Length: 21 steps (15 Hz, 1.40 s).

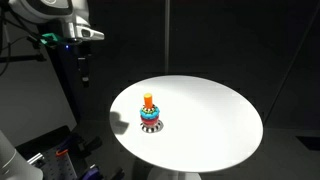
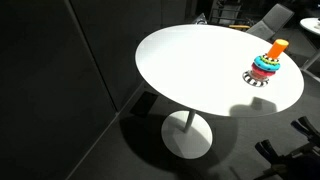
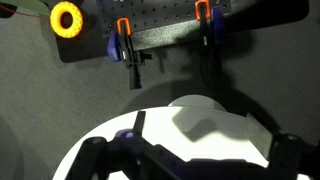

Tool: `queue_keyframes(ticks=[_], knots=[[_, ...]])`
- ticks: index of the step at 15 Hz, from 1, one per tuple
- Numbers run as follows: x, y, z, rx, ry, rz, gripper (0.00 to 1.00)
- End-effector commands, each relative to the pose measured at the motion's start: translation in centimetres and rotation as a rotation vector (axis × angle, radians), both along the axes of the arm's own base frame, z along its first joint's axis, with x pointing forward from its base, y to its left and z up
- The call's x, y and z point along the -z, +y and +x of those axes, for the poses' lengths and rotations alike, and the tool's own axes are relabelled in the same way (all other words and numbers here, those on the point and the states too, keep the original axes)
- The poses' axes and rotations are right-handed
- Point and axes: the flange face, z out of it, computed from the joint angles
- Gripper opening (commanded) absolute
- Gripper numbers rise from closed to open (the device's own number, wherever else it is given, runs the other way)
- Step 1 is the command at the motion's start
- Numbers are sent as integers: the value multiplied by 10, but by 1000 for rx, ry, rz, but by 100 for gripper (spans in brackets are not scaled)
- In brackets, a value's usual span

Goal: Remove the black and white striped ring from the ring stacking rack and place it in the table

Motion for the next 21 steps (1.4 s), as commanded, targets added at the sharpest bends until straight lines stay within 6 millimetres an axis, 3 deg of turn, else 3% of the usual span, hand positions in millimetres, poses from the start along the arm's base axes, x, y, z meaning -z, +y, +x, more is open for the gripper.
queue_keyframes(ticks=[1, 7, 12, 21], knots=[[-1, 0, 0, 0, 1, 0, 100], [-3, -1, 2, 7, -5, -1, 100], [-3, -8, 19, 52, -52, 3, 100], [27, -37, 59, 165, -161, -34, 100]])
